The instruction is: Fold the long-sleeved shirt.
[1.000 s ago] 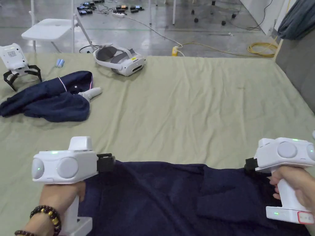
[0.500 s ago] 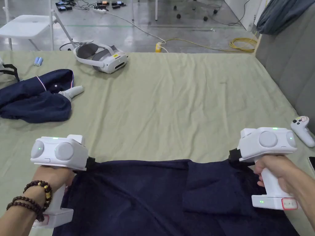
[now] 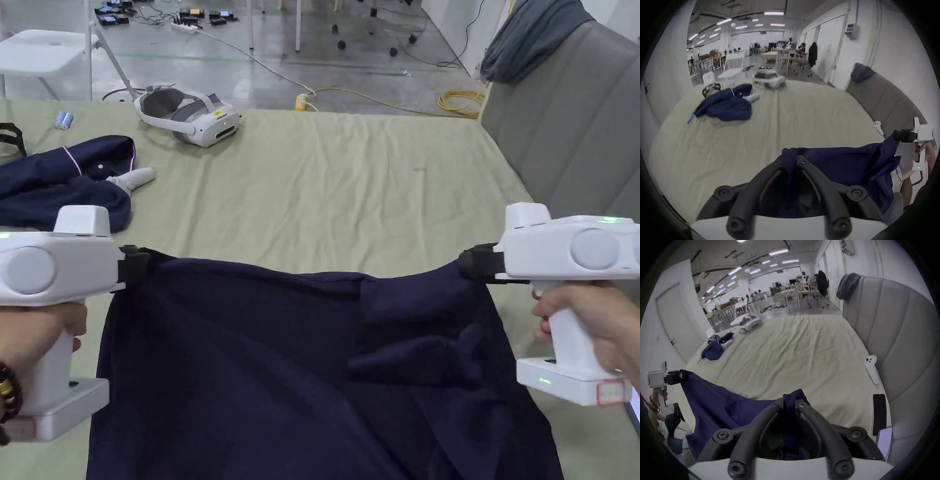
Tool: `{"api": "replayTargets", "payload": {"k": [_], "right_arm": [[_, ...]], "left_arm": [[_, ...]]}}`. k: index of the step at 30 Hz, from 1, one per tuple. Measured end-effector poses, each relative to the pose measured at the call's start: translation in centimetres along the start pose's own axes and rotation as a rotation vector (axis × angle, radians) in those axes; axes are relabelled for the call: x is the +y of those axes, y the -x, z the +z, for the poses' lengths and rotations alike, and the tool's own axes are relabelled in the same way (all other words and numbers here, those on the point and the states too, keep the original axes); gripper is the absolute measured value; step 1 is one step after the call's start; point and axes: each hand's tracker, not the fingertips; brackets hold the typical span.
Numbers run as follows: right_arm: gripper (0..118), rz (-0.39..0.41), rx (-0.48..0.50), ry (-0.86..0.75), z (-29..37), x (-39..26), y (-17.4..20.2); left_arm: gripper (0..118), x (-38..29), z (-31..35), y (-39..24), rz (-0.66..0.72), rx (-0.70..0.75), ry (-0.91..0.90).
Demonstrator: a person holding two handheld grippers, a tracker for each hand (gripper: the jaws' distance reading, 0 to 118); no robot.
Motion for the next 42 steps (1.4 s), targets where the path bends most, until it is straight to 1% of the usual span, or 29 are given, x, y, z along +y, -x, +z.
{"api": "replayTargets", "payload": {"k": [2,4,6,8,10,11,13,14,16,17,18,20,24,25,26,27,28,29,30,31,32,33,34,35,36,37,39,40,42], "right_arm": [[10,0.021,0.009,-0.039,3.4,-2.4,0.3],[10,0.012,-0.004,-0.063,6.7,-5.3,0.4],[10,0.023,0.012,-0.073,9.8,-8.6,0.4],[10,0.004,0.001,-0.061,11.9,-11.8,0.0],[10,0.053,-0.008,-0.027,12.7,-15.0,0.1],[10,0.087,-0.035,0.005,12.7,-16.8,0.4],[10,0.153,-0.052,0.108,11.1,-19.0,0.9],[10,0.187,-0.076,0.158,10.0,-20.2,0.9],[10,0.262,-0.121,0.258,8.3,-21.6,1.7],[10,0.319,-0.146,0.302,7.3,-22.2,1.9],[10,0.344,-0.165,0.340,6.4,-22.5,1.9],[10,0.363,-0.145,0.383,5.0,-23.0,1.9],[10,0.359,-0.171,0.368,4.1,-22.9,2.3],[10,0.356,-0.172,0.369,4.2,-22.8,2.5],[13,0.359,-0.175,0.369,4.6,-22.5,2.6],[30,0.353,-0.185,0.352,5.5,-22.2,2.8],[52,0.311,-0.205,0.293,6.3,-22.1,2.7],[78,0.265,-0.218,0.237,7.4,-21.4,2.8],[108,0.215,-0.193,0.181,8.7,-20.7,2.8],[117,0.184,-0.174,0.128,9.7,-20.0,3.0],[117,0.154,-0.145,0.046,11.1,-19.1,3.2],[114,0.120,-0.116,-0.025,12.1,-18.3,3.6],[104,0.096,-0.113,-0.073,12.9,-17.7,4.1],[80,0.077,-0.100,-0.112,13.6,-17.1,4.8],[26,0.085,-0.081,-0.143,14.4,-16.4,5.7],[0,0.099,-0.081,-0.172,14.7,-16.2,6.4],[0,0.113,-0.132,-0.219,15.2,-16.0,7.9],[0,0.127,-0.101,-0.210,14.9,-16.0,8.1],[0,0.141,-0.057,-0.192,14.8,-15.9,8.8]], "left_arm": [[15,-2.2,4.0,-0.4,-0.004,-0.003,-0.052],[15,-4.8,7.7,-0.8,-0.019,-0.010,-0.080],[15,-8.1,11.0,-1.2,-0.016,-0.007,-0.085],[15,-11.4,12.9,-1.6,-0.007,0.006,-0.049],[15,-14.8,13.7,-2.3,-0.035,0.036,0.023],[15,-16.9,13.7,-2.7,-0.058,0.058,0.058],[15,-19.9,12.4,-3.3,-0.098,0.043,0.185],[15,-21.2,10.9,-3.3,-0.086,0.044,0.242],[15,-23.1,9.1,-3.7,-0.099,0.043,0.335],[15,-23.6,8.2,-3.9,-0.127,0.063,0.369],[15,-24.3,7.4,-4.1,-0.156,0.076,0.393],[15,-25.1,6.2,-4.3,-0.182,0.093,0.429],[17,-24.5,5.7,-3.6,-0.139,0.071,0.423],[23,-24.4,5.7,-3.3,-0.125,0.058,0.428],[34,-24.5,5.9,-2.7,-0.102,0.043,0.416],[69,-24.2,6.5,-2.5,-0.092,0.030,0.383],[95,-23.8,7.2,-2.3,-0.080,0.038,0.350],[110,-23.2,8.1,-2.2,-0.082,0.054,0.313],[108,-22.6,9.8,-2.7,-0.080,0.054,0.251],[106,-21.7,10.3,-2.7,-0.067,0.036,0.197],[106,-20.8,10.9,-2.7,-0.041,0.016,0.148],[103,-19.7,11.4,-2.6,-0.008,0.019,0.116],[91,-19.0,13.3,-2.8,0.005,0.023,0.079],[65,-18.3,14.4,-3.1,0.014,0.017,0.044],[16,-17.8,15.1,-3.2,0.017,0.009,0.003],[7,-17.5,15.3,-3.4,0.003,0.020,-0.026],[4,-17.1,16.4,-3.8,0.008,0.029,-0.062],[4,-17.1,16.5,-3.8,0.012,0.018,-0.063],[5,-17.3,16.7,-2.8,0.091,-0.041,-0.057]]}}
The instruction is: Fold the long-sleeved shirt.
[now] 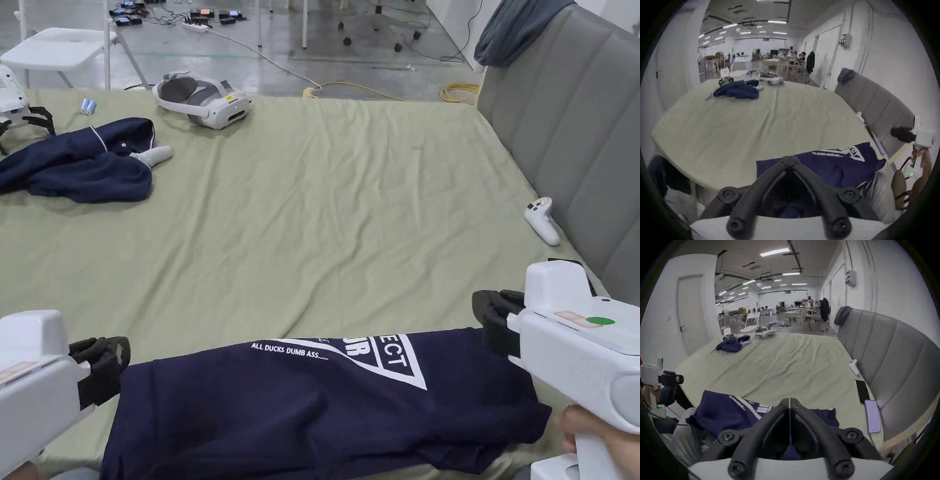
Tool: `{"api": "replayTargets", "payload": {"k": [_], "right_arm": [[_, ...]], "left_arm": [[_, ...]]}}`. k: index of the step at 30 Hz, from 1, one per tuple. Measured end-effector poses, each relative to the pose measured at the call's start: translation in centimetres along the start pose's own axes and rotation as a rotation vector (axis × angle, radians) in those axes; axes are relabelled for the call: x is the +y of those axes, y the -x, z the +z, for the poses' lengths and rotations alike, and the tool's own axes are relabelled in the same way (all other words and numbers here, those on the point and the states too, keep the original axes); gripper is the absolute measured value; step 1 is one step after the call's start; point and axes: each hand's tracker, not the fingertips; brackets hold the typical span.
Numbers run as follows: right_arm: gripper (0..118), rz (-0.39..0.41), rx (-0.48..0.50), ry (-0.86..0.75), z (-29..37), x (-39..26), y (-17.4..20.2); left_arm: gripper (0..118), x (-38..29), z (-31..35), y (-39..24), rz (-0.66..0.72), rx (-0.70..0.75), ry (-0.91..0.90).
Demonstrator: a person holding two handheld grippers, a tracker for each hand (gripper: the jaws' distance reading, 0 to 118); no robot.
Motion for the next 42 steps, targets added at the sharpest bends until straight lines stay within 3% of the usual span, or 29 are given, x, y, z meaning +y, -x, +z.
{"api": "replayTargets", "payload": {"k": [4,6,8,11,14,15,18,20,22,23,24,25,26,28,29,30,32,35,38,39,42], "right_arm": [[0,-0.020,0.046,-0.005,0.2,-0.5,0.6],[0,-0.009,0.059,0.010,0.1,-0.9,0.9],[0,0.001,0.058,0.022,0.0,-1.3,1.1],[0,0.012,0.072,0.049,-0.2,-1.7,1.4],[0,0.020,0.071,0.070,-0.2,-2.1,1.4],[0,0.020,0.072,0.077,-0.2,-2.2,1.4],[0,0.008,0.059,0.094,-0.6,-2.8,0.8],[0,0.008,0.052,0.102,-0.7,-2.9,0.5],[0,0.006,0.045,0.107,-0.5,-2.9,0.5],[0,0.005,0.044,0.109,-0.5,-2.9,0.5],[0,0.004,0.042,0.110,-0.5,-2.9,0.4],[0,0.004,0.042,0.111,-0.5,-2.9,0.3],[0,0.009,0.047,0.113,-0.4,-2.8,0.5],[0,0.010,0.043,0.118,-0.5,-2.7,0.5],[0,0.012,0.042,0.121,-0.5,-2.7,0.5],[0,0.012,0.043,0.123,-0.6,-2.7,0.4],[0,0.012,0.043,0.122,-0.5,-2.7,0.4],[0,0.005,0.047,0.121,-0.7,-2.7,0.0],[0,0.012,0.045,0.117,-0.5,-2.5,0.1],[0,0.009,0.046,0.115,-0.5,-2.4,0.2],[0,0.009,0.053,0.108,-0.5,-2.3,0.2]], "left_arm": [[39,-1.4,-0.8,3.6,0.215,-0.088,0.051],[111,-2.3,-2.8,6.2,0.319,-0.136,0.177],[105,-4.7,-5.7,9.8,0.451,-0.173,0.205],[107,-6.3,-8.4,12.0,0.568,-0.248,0.292],[107,-7.6,-11.1,12.9,0.629,-0.320,0.320],[107,-8.4,-13.2,16.0,0.669,-0.348,0.335],[107,-8.5,-15.0,16.5,0.723,-0.456,0.260],[107,-8.4,-12.0,6.7,0.808,-0.567,0.322],[108,-8.7,-11.7,2.5,0.750,-0.579,0.312],[108,-7.5,-13.5,6.8,0.722,-0.559,0.302],[100,-6.9,-14.0,7.4,0.729,-0.561,0.308],[72,-6.4,-14.1,7.3,0.743,-0.567,0.330],[14,-6.0,-13.9,7.0,0.722,-0.542,0.349],[17,-6.7,-14.8,4.6,0.574,-0.406,0.389],[17,-6.7,-14.5,5.5,0.416,-0.344,0.438],[17,-5.1,-13.9,5.5,0.451,-0.414,0.412],[17,-4.8,-15.9,7.9,0.415,-0.326,0.394],[17,-2.7,-15.5,9.3,0.488,-0.372,0.362],[17,0.3,-15.2,11.2,0.399,-0.329,0.322],[17,0.5,-14.3,9.7,0.404,-0.321,0.324],[17,2.9,-13.2,12.7,0.401,-0.263,0.305]]}}
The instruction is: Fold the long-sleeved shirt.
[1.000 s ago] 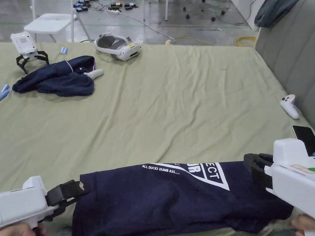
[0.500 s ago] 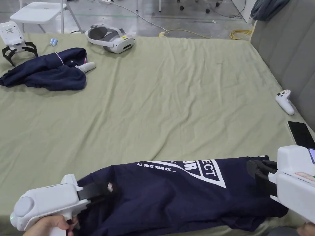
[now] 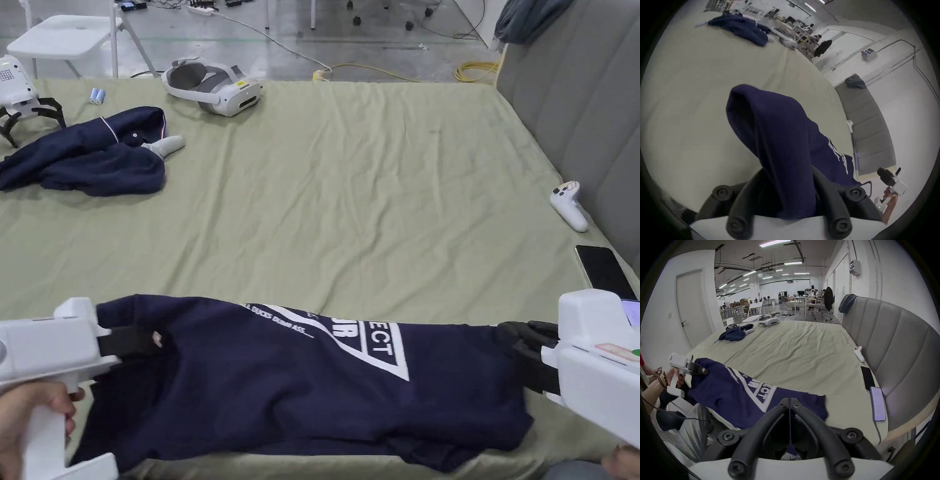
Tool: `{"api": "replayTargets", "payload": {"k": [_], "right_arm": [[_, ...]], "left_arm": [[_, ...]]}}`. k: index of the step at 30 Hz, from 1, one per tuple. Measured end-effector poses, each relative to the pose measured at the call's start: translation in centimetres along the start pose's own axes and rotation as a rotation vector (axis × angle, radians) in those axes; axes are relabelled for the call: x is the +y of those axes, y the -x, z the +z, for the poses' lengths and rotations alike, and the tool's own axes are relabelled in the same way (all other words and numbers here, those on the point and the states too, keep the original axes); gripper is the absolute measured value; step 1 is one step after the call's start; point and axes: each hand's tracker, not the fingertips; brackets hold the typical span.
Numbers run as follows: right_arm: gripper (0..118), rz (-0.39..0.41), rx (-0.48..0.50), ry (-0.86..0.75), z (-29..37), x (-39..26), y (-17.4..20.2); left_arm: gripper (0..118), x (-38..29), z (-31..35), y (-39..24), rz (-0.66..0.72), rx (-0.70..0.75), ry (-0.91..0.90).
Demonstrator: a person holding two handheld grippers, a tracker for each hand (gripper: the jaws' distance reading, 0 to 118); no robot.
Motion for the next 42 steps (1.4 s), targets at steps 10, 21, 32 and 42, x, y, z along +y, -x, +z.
{"api": "replayTargets", "payload": {"k": [10,21,32,42], "right_arm": [[0,-0.019,0.006,-0.003,-0.4,-0.2,-0.3],[0,-0.030,0.002,0.000,0.3,-0.8,-0.8],[0,-0.101,-0.062,-0.013,3.0,-2.8,-3.7],[0,-0.121,-0.073,-0.006,2.8,-3.2,-3.9]], "left_arm": [[17,2.4,5.9,2.1,0.005,0.176,-0.076],[17,-1.4,-2.1,-15.2,-0.140,-0.355,0.146],[103,-8.8,-19.5,-22.4,-0.059,-0.261,0.371],[21,-3.0,-4.7,-19.7,-0.139,-0.452,-0.045]]}}
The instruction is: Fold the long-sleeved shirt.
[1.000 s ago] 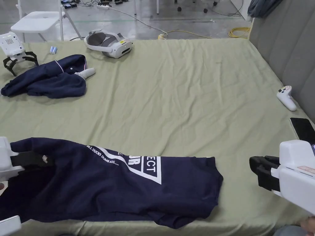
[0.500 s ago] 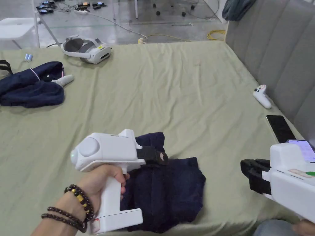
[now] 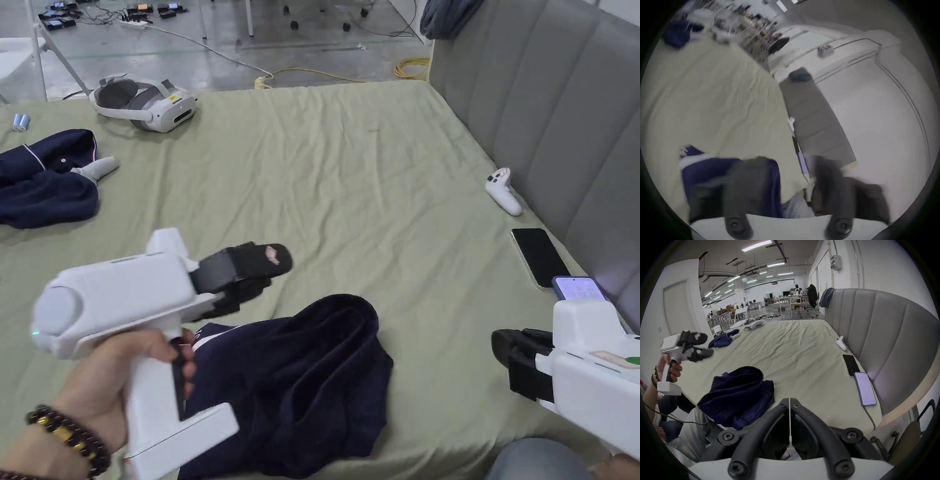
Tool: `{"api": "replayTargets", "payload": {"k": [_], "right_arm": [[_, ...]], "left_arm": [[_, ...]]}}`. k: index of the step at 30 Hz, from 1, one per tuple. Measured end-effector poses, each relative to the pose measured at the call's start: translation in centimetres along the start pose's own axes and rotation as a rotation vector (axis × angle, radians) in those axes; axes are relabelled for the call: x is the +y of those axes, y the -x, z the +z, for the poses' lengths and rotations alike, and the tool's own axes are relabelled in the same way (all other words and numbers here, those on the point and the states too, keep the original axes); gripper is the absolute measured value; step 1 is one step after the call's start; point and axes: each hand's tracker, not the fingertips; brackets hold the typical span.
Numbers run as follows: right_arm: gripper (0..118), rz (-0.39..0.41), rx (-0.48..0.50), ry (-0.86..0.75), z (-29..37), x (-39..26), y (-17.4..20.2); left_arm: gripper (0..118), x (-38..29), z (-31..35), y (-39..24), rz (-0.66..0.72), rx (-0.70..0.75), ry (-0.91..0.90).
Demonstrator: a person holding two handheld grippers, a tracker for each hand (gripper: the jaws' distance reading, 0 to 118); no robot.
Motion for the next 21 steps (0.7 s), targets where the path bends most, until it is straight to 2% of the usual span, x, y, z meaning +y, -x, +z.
{"api": "replayTargets", "payload": {"k": [1,4,7,9,14,18,21], "right_arm": [[0,-0.002,0.005,-0.002,-0.1,0.0,0.1],[0,0.008,0.021,-0.001,-0.3,0.0,0.7],[0,0.020,0.035,0.005,-0.5,0.0,1.4],[0,0.022,0.043,0.009,-0.5,-0.1,1.7],[0,0.020,0.045,0.013,-0.5,-0.4,1.4],[0,0.014,0.025,0.024,-0.4,-0.6,1.2],[0,0.010,0.012,0.032,-0.3,-0.7,1.0]], "left_arm": [[6,0.0,0.9,-0.1,-0.073,0.031,-0.020],[4,-1.1,1.8,0.3,-0.268,0.324,-0.038],[4,-4.2,0.2,2.2,-0.430,0.479,0.055],[4,-5.9,-1.4,4.5,-0.452,0.520,0.144],[4,-9.7,-4.6,7.2,-0.307,0.463,0.242],[4,-12.1,-6.8,3.4,-0.336,0.295,0.240],[4,-14.1,-9.8,1.4,-0.391,0.240,0.311]]}}
